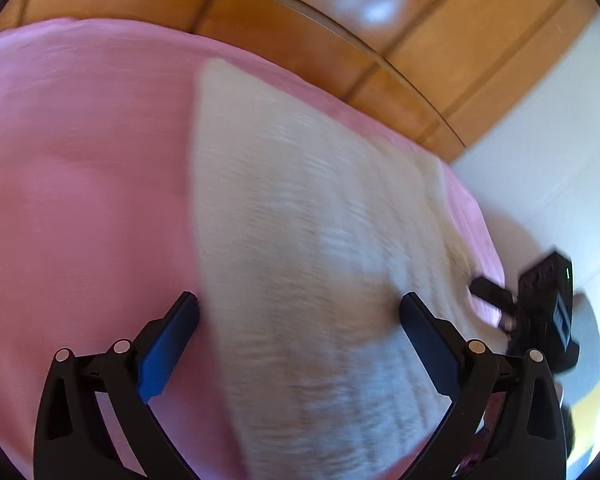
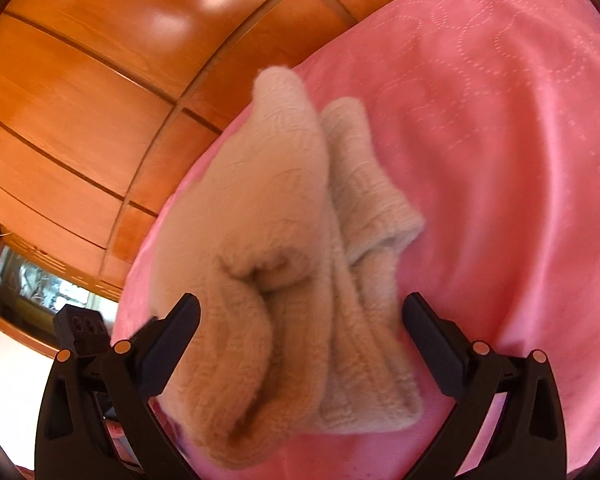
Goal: Fold small clothes
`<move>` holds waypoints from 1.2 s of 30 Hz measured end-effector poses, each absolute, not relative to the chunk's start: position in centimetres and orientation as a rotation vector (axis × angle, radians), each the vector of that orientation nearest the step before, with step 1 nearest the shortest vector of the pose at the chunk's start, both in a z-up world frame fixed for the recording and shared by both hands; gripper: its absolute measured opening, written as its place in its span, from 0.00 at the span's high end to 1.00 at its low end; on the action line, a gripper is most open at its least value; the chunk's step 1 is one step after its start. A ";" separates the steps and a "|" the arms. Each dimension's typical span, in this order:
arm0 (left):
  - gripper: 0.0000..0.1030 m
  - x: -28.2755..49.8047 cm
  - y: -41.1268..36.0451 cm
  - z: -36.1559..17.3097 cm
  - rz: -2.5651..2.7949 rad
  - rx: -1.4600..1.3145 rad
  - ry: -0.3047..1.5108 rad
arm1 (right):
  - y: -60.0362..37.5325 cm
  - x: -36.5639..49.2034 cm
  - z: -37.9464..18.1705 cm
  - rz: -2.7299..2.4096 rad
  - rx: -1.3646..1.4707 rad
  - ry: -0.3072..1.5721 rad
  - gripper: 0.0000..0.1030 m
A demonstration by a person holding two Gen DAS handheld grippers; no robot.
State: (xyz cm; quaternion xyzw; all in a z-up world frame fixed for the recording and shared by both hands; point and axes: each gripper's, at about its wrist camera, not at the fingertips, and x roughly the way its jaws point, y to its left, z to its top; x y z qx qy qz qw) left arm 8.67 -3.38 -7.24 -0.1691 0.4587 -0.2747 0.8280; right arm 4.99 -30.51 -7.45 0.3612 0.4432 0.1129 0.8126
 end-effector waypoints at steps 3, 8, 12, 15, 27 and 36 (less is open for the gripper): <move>0.04 8.0 -5.6 -7.1 -0.600 -0.226 0.959 | -30.1 6.2 -7.5 0.255 0.787 0.948 0.03; 0.04 8.4 -4.4 -7.2 -0.615 -0.303 0.977 | -29.9 8.1 -7.9 0.246 0.808 0.951 0.12; 0.04 9.4 -2.5 -6.7 -0.527 -0.314 0.945 | -29.8 8.4 -8.3 0.224 0.782 0.933 0.22; 0.04 10.3 -2.8 -7.4 -0.560 -0.328 0.997 | -29.3 8.4 -8.3 0.234 0.757 0.915 0.28; 0.39 8.8 -4.4 -5.8 -0.608 -0.208 0.879 | -25.5 7.4 -6.0 0.293 0.584 0.841 0.36; 0.65 6.3 -4.2 -3.4 -0.520 -0.022 0.696 | -21.9 5.6 -3.2 0.283 0.434 0.725 0.44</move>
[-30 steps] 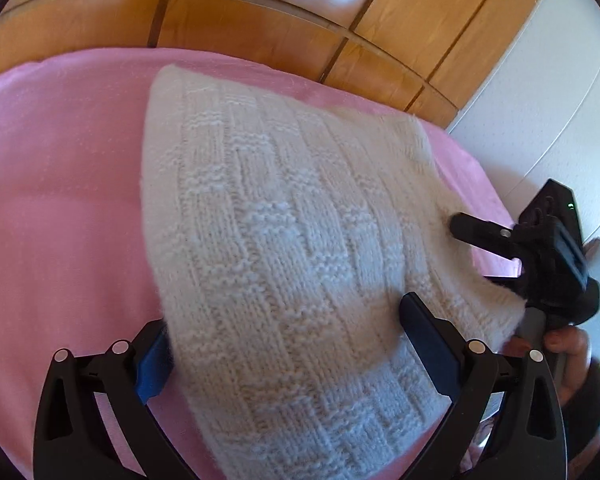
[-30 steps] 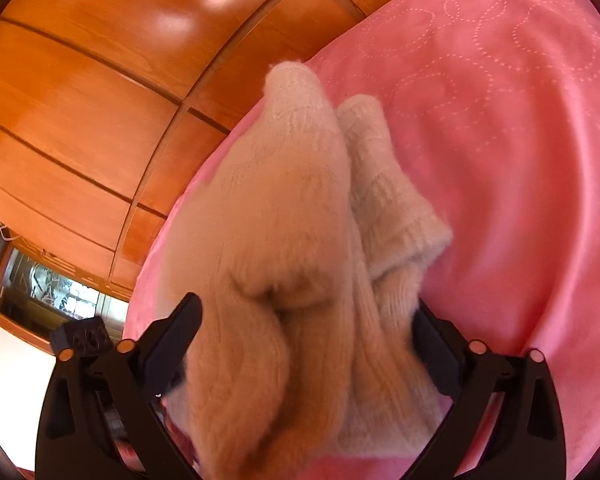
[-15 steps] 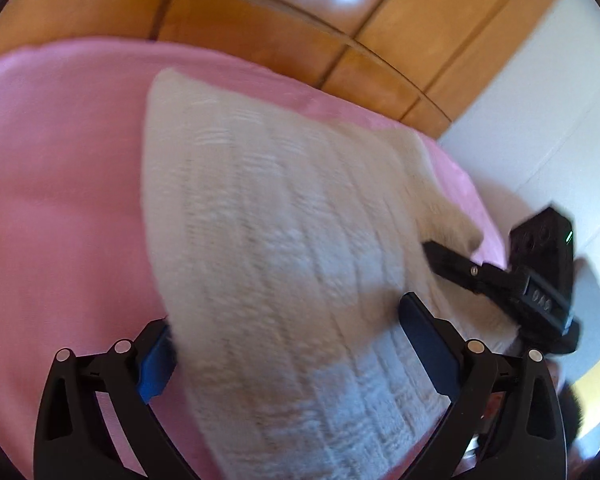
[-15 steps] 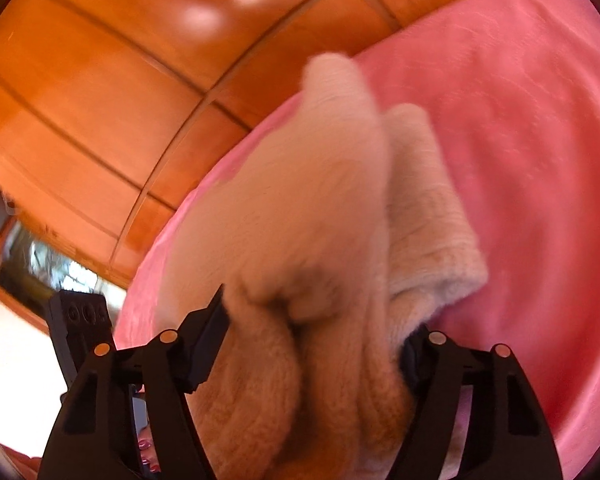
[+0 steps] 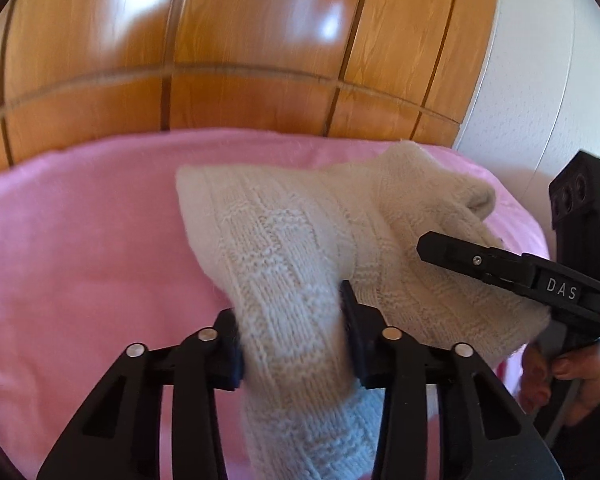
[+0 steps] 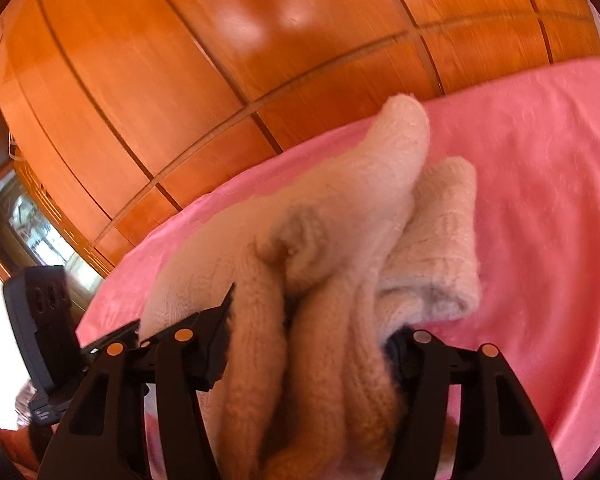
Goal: Fold small clothes
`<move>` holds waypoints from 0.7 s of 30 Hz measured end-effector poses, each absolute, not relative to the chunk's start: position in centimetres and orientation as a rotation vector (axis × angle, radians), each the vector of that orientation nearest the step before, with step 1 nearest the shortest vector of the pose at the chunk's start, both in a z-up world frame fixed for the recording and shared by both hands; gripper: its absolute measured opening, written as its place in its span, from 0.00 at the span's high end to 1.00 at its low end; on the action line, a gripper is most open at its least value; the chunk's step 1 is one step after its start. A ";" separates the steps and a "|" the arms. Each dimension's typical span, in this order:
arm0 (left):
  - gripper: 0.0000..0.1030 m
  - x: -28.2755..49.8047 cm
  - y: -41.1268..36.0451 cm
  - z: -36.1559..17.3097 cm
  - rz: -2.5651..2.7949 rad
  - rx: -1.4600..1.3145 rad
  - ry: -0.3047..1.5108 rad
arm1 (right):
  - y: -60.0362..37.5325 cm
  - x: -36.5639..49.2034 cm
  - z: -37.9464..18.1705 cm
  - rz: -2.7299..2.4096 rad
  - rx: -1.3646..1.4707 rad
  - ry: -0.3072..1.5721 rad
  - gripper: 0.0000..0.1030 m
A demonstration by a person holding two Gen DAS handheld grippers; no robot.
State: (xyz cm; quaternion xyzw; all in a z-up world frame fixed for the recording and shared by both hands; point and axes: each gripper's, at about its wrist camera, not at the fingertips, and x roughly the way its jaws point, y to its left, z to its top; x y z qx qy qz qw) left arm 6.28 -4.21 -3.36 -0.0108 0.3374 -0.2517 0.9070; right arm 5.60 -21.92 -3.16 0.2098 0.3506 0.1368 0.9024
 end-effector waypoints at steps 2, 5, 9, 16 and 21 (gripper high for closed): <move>0.66 5.8 -3.8 -2.7 -0.498 -0.004 0.654 | -21.0 5.3 -2.6 0.290 0.404 0.705 0.46; 0.68 5.3 -2.7 -1.7 -0.460 -0.009 0.602 | -19.6 5.3 -2.0 0.305 0.380 0.685 0.47; 0.69 5.0 -0.8 -0.6 -0.416 -0.004 0.550 | -17.4 5.6 -1.2 0.334 0.353 0.643 0.48; 0.71 5.2 0.7 1.1 -0.352 0.025 0.448 | -13.3 7.4 -0.6 0.384 0.219 0.606 0.53; 0.72 5.2 1.1 2.7 -0.333 0.072 0.353 | -12.6 8.8 -0.2 0.403 0.204 0.561 0.55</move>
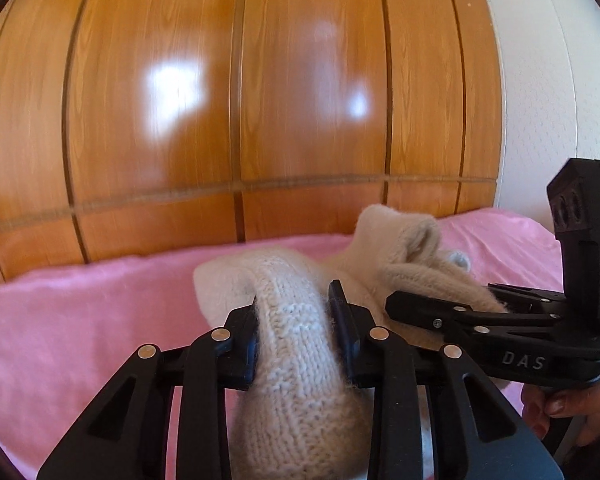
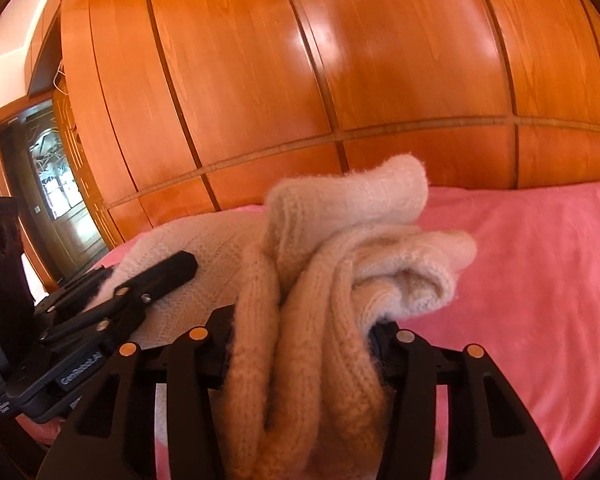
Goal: Fold small clothes
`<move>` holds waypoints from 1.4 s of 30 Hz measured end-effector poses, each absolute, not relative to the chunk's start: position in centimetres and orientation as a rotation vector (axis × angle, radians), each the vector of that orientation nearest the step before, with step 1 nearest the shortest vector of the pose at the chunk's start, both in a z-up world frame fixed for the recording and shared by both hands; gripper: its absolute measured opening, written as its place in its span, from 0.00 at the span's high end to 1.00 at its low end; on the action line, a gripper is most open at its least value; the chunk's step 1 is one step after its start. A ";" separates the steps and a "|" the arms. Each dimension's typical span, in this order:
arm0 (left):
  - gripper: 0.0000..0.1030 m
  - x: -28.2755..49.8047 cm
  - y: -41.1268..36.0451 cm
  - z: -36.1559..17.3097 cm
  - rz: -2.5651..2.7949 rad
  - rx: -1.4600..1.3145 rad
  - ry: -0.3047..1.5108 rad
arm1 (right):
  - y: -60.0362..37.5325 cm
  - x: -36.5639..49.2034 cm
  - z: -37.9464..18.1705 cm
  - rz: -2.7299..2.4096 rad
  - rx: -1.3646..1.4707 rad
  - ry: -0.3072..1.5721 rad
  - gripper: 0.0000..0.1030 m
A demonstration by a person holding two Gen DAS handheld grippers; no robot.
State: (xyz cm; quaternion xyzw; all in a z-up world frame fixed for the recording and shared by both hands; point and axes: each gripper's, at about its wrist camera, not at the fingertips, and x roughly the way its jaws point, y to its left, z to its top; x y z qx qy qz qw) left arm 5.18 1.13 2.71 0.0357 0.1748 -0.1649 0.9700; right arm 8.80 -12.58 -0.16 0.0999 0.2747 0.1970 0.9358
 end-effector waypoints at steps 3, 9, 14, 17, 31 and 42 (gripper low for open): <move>0.72 6.7 1.1 3.4 -0.310 0.113 0.297 | -12.1 10.3 0.2 0.412 0.167 0.526 0.55; 0.88 9.3 -0.1 4.8 -0.327 0.205 0.119 | -10.6 14.5 0.6 0.415 0.046 0.440 0.56; 0.88 11.3 -2.8 3.6 -0.297 0.295 0.120 | -8.2 16.9 -1.8 0.427 -0.129 0.441 0.59; 0.88 12.7 -0.2 2.0 -0.252 0.141 0.263 | -11.9 17.4 -4.1 0.388 0.068 0.513 0.59; 0.27 14.3 7.9 -7.8 -0.123 -0.300 0.719 | -22.4 13.4 -11.2 0.067 0.437 0.790 0.09; 0.12 13.7 6.7 -7.2 -0.011 -0.191 0.753 | -15.3 14.9 -11.2 0.021 0.077 0.818 0.02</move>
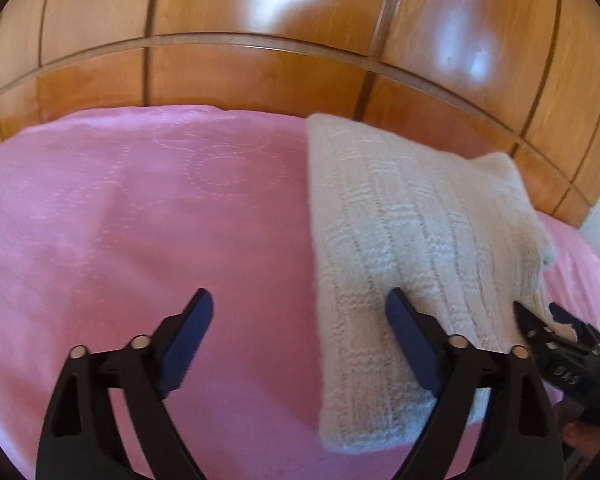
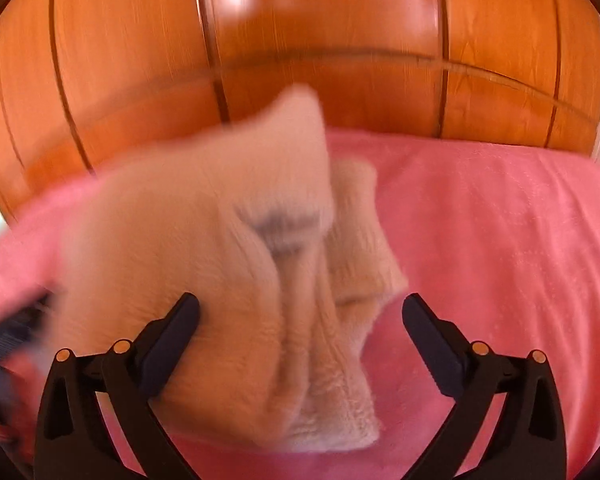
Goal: Fold small clothes
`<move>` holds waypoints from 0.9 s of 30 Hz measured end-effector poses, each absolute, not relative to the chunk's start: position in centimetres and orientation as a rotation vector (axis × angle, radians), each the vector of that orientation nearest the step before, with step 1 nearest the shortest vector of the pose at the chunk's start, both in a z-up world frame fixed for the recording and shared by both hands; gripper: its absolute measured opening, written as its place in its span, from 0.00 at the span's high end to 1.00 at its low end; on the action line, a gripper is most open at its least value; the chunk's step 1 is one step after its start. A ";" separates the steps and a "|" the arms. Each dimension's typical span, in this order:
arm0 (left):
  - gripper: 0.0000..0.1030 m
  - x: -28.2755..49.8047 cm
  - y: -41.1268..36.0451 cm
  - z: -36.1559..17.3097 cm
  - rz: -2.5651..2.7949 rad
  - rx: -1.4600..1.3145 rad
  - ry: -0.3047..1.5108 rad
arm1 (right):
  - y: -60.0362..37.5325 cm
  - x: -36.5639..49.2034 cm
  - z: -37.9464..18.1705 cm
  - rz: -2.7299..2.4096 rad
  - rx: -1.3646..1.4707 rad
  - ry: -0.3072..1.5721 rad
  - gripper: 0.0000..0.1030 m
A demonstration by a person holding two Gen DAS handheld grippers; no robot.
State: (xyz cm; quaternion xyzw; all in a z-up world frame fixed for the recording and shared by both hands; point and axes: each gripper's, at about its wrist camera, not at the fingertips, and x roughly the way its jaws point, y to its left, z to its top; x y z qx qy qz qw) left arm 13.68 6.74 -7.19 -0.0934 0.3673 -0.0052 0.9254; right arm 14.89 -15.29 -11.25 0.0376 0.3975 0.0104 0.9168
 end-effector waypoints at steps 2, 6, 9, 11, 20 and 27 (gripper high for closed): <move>0.08 12.9 6.8 -6.8 0.025 -0.174 0.746 | -15.9 14.8 -11.1 0.023 0.111 0.812 0.02; 0.04 10.4 6.1 -6.3 0.052 -0.120 0.728 | -15.9 13.3 -10.9 -0.013 0.083 0.784 0.02; 0.04 8.4 5.5 -6.0 0.035 -0.066 0.710 | -14.6 10.9 -9.8 -0.056 0.023 0.739 0.02; 0.04 7.4 5.1 -5.8 0.016 -0.045 0.687 | -13.7 9.8 -9.2 -0.069 -0.017 0.715 0.02; 0.04 5.7 4.8 -5.7 0.041 -0.073 0.684 | -13.6 7.0 -8.6 -0.081 0.015 0.727 0.02; 0.04 3.8 4.4 -5.6 0.060 -0.041 0.688 | -13.1 6.2 -8.2 -0.123 -0.068 0.750 0.02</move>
